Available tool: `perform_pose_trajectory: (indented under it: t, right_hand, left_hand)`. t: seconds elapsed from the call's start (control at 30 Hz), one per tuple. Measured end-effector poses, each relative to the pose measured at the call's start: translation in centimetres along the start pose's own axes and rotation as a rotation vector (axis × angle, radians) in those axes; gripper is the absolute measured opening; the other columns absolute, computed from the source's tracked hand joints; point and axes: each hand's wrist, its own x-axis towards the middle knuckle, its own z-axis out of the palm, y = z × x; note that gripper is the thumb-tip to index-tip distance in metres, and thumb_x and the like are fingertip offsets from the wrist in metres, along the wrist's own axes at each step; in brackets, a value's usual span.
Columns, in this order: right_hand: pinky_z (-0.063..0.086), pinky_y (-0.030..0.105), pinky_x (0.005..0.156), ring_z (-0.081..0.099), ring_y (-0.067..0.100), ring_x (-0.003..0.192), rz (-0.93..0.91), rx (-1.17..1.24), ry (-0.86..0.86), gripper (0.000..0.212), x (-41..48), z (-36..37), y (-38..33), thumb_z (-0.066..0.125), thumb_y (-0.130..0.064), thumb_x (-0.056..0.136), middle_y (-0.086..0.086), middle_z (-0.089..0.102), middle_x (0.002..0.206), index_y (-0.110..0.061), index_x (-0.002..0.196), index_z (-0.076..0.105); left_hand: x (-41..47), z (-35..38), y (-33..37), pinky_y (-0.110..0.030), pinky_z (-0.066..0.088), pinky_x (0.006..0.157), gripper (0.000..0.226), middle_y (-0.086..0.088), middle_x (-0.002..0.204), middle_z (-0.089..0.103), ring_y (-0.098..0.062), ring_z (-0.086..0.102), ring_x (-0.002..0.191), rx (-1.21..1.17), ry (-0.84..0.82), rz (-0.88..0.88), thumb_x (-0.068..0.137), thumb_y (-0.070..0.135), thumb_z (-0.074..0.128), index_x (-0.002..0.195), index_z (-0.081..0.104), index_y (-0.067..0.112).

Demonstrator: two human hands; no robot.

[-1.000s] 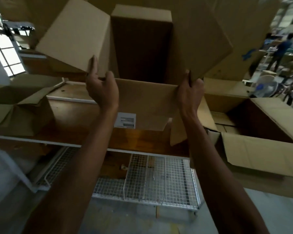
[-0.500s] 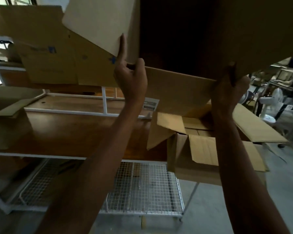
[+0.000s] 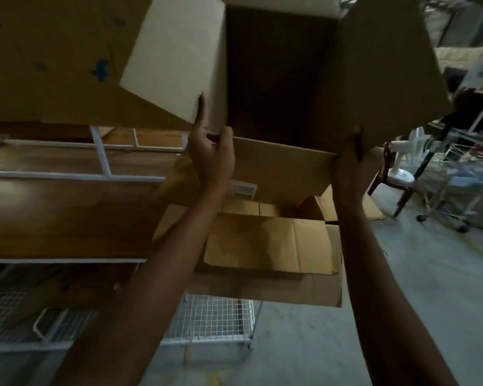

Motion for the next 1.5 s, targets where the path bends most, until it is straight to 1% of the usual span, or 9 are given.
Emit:
perform_pose_trajectory:
  t: [0.2, 0.33, 0.43, 0.57, 0.77, 1.07, 1.33, 1.43, 1.5]
  right_hand:
    - [0.040, 0.032, 0.060, 0.050, 0.007, 0.057, 0.087, -0.096, -0.143, 0.041, 1.1, -0.1, 4.7, 0.048, -0.032, 0.104, 0.002, 0.055, 0.064, -0.021, 0.065, 0.052]
    - [0.038, 0.036, 0.066, 0.056, 0.022, 0.069, 0.200, -0.233, -0.199, 0.041, 1.4, 0.6, 6.8, 0.047, -0.034, 0.102, 0.008, 0.059, 0.073, -0.014, 0.067, 0.054]
    - [0.034, 0.026, 0.073, 0.055, 0.018, 0.085, 0.312, -0.265, -0.188, 0.030, 2.0, 0.8, 7.3, 0.049, -0.034, 0.105, 0.003, 0.060, 0.090, -0.011, 0.090, 0.061]
    - [0.034, 0.029, 0.086, 0.052, 0.019, 0.102, 0.431, -0.188, -0.295, 0.040, 2.2, 0.5, 9.7, 0.045, -0.043, 0.105, 0.000, 0.056, 0.106, -0.011, 0.124, 0.060]
    - [0.046, 0.040, 0.078, 0.060, 0.021, 0.088, 0.473, -0.170, -0.317, 0.023, 1.7, 1.2, 10.5, 0.042, -0.030, 0.101, -0.003, 0.056, 0.083, -0.021, 0.084, 0.055]
    - [0.054, 0.045, 0.083, 0.064, 0.022, 0.087, 0.329, -0.603, -0.707, 0.020, 3.2, 1.7, 9.7, 0.050, -0.034, 0.096, 0.004, 0.065, 0.097, -0.021, 0.112, 0.051]
    - [0.062, 0.050, 0.078, 0.073, 0.029, 0.082, 0.607, -0.475, -0.476, 0.061, 0.6, -0.4, 14.2, 0.048, -0.079, 0.080, 0.004, 0.071, 0.091, -0.022, 0.097, 0.062]
    - [0.058, 0.046, 0.092, 0.070, 0.028, 0.105, 0.684, -0.248, -0.253, 0.049, -1.1, -1.3, 13.9, 0.067, -0.057, 0.086, 0.005, 0.070, 0.113, -0.018, 0.114, 0.057]
    - [0.051, 0.038, 0.102, 0.059, 0.027, 0.126, 0.698, -0.142, -0.106, 0.078, -1.9, -1.8, 14.0, 0.076, -0.041, 0.086, 0.012, 0.058, 0.139, -0.016, 0.147, 0.034]
  left_hand:
    - [-1.8, 1.5, -2.2, -0.014, 0.057, 0.068, 0.063, -0.005, 0.161, 0.041, 0.022, 0.061, 0.075, 0.147, -0.140, -0.256, 0.099, 0.003, 0.054, 0.158, 0.036, 0.013]
    - [-2.3, 1.6, -4.6, -0.025, 0.054, 0.100, 0.060, -0.002, 0.163, 0.039, -0.009, 0.059, 0.131, 0.277, -0.263, -0.439, 0.102, 0.020, 0.056, 0.159, 0.036, 0.021]
    - [-1.5, 2.8, -5.3, -0.002, 0.046, 0.080, 0.056, -0.001, 0.161, 0.042, 0.024, 0.058, 0.103, 0.362, -0.343, -0.480, 0.105, 0.025, 0.054, 0.158, 0.038, 0.018]
    - [-1.5, 4.7, -5.9, -0.046, 0.055, 0.104, 0.057, -0.003, 0.155, 0.051, -0.026, 0.061, 0.128, 0.490, -0.379, -0.496, 0.103, 0.041, 0.053, 0.156, 0.041, 0.024]
    - [-1.8, 4.7, -7.4, -0.029, 0.047, 0.067, 0.021, 0.001, 0.101, 0.068, -0.021, 0.068, 0.096, 0.494, -0.372, -0.533, 0.100, 0.038, 0.058, 0.106, 0.064, 0.018]
    - [1.0, 2.7, -7.6, -0.032, 0.037, 0.064, 0.023, -0.008, 0.086, 0.059, -0.022, 0.058, 0.080, 0.656, -0.669, -0.629, 0.098, 0.039, 0.062, 0.088, 0.059, 0.019]
    - [-2.9, -0.8, -10.7, -0.030, 0.036, 0.061, 0.033, -0.007, 0.080, 0.061, -0.026, 0.061, 0.077, 0.778, -0.567, -0.621, 0.096, 0.046, 0.064, 0.081, 0.059, 0.017]
    - [-3.1, -1.7, -11.1, -0.036, 0.051, 0.082, 0.045, -0.004, 0.103, 0.070, -0.025, 0.065, 0.094, 0.825, -0.611, -0.569, 0.094, 0.057, 0.060, 0.106, 0.068, 0.015]
    - [-3.2, -2.4, -10.9, -0.038, 0.053, 0.083, 0.049, 0.000, 0.110, 0.069, -0.019, 0.064, 0.096, 0.894, -0.644, -0.469, 0.094, 0.062, 0.057, 0.118, 0.068, 0.021]
